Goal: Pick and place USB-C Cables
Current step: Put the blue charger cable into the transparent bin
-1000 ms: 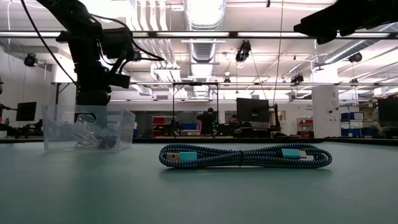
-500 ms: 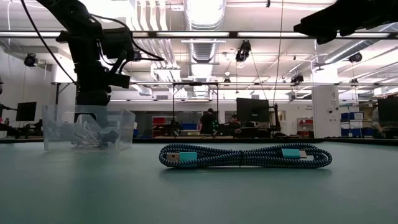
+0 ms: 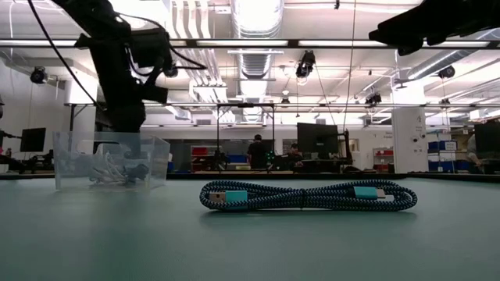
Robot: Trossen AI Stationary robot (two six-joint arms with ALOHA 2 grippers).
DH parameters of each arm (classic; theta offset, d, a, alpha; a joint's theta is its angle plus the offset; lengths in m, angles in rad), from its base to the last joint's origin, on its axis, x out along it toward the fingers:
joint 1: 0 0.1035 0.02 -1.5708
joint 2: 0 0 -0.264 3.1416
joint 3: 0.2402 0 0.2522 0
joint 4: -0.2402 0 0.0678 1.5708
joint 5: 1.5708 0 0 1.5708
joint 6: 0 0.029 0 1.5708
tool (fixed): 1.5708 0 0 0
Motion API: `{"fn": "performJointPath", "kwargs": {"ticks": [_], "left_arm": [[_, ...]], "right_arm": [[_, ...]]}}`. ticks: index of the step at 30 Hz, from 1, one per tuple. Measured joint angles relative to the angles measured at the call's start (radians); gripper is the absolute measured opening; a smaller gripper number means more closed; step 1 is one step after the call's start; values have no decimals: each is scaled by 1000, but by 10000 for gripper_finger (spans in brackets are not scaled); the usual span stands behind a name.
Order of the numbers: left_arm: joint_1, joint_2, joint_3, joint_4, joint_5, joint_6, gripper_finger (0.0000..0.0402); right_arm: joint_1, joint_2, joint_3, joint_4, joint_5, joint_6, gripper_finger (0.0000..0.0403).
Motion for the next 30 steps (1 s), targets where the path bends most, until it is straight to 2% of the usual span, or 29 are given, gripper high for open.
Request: {"fn": "performJointPath", "kwargs": {"ticks": [9, 19, 26, 30], "left_arm": [[-47, -2, 83, 1, 0, -6, 119], [-207, -2, 152, 16, 0, -96, 118], [-366, -2, 158, 177, 0, -111, 118], [-439, -2, 158, 274, -2, -111, 118]], "right_arm": [[0, 0, 0, 1, 0, 13, 176], [0, 0, 0, 8, 0, 12, 176], [0, 14, 0, 47, -9, 58, 176], [1, 70, 0, 125, -78, 116, 176]]}}
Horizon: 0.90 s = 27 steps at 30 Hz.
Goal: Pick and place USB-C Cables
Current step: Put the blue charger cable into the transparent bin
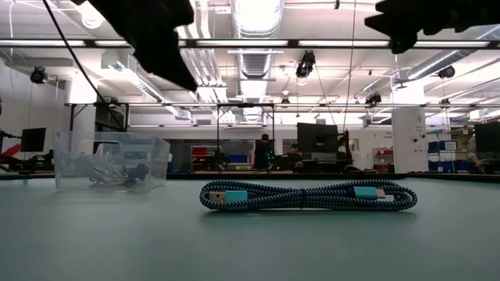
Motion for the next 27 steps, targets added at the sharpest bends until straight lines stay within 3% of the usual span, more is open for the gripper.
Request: {"fn": "performJointPath", "kwargs": {"ticks": [4, 11, 18, 27], "left_arm": [[-55, 0, -2, 96, -11, 0, 118], [-144, 1, -50, 263, -22, 6, 118], [-198, 11, -112, 403, -72, 8, 118], [-225, 27, -112, 435, -72, -4, 118]], "right_arm": [[19, 115, -6, 130, -66, 37, 176], [80, 345, 30, 283, -72, 62, 176], [130, 529, 134, 281, -72, 107, 176], [193, 721, 278, 177, -72, 197, 176]]}}
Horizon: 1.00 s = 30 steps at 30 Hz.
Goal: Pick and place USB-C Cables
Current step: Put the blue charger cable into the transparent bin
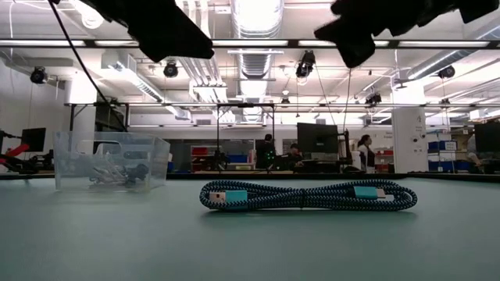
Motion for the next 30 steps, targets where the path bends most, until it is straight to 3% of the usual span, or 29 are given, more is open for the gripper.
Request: {"fn": "performJointPath", "kwargs": {"ticks": [18, 30], "left_arm": [[-61, 80, 1, 60, 1, -23, 118], [-62, 74, 2, 61, 1, -22, 118]], "right_arm": [[83, 416, 406, -557, 3, 153, 176], [99, 634, 562, -701, 57, 177, 175]]}}
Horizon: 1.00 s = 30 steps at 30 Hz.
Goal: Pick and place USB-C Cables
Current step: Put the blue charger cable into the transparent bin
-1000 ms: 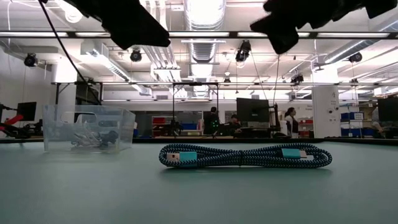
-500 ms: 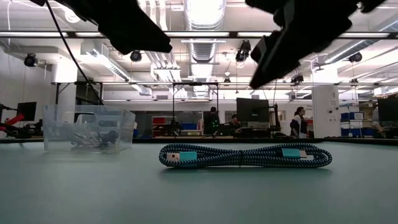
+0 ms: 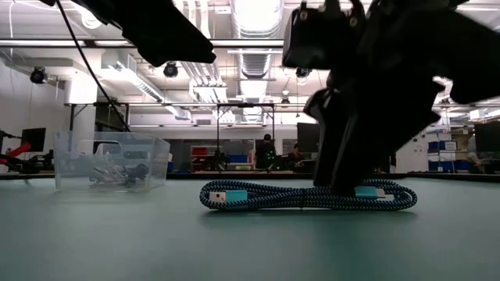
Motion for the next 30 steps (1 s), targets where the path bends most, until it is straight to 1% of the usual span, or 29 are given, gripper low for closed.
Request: {"fn": "performJointPath", "kwargs": {"ticks": [9, 11, 14, 25, 27, 30], "left_arm": [[0, 0, 0, 0, 0, 1, 118], [0, 0, 0, 0, 0, 0, 118], [0, 0, 0, 0, 0, 1, 118], [0, 0, 0, 0, 0, 1, 118], [0, 0, 0, 0, 0, 1, 118], [0, 0, 0, 0, 0, 1, 118]], "right_arm": [[0, 43, 3, 5, 25, 45, 175], [0, 44, 3, 7, 25, 45, 168], [0, 47, 3, 11, 24, 46, 145], [0, 47, 3, 15, 22, 45, 30], [0, 47, 3, 14, 22, 40, 20], [0, 47, 2, 14, 23, 29, 21]]}}
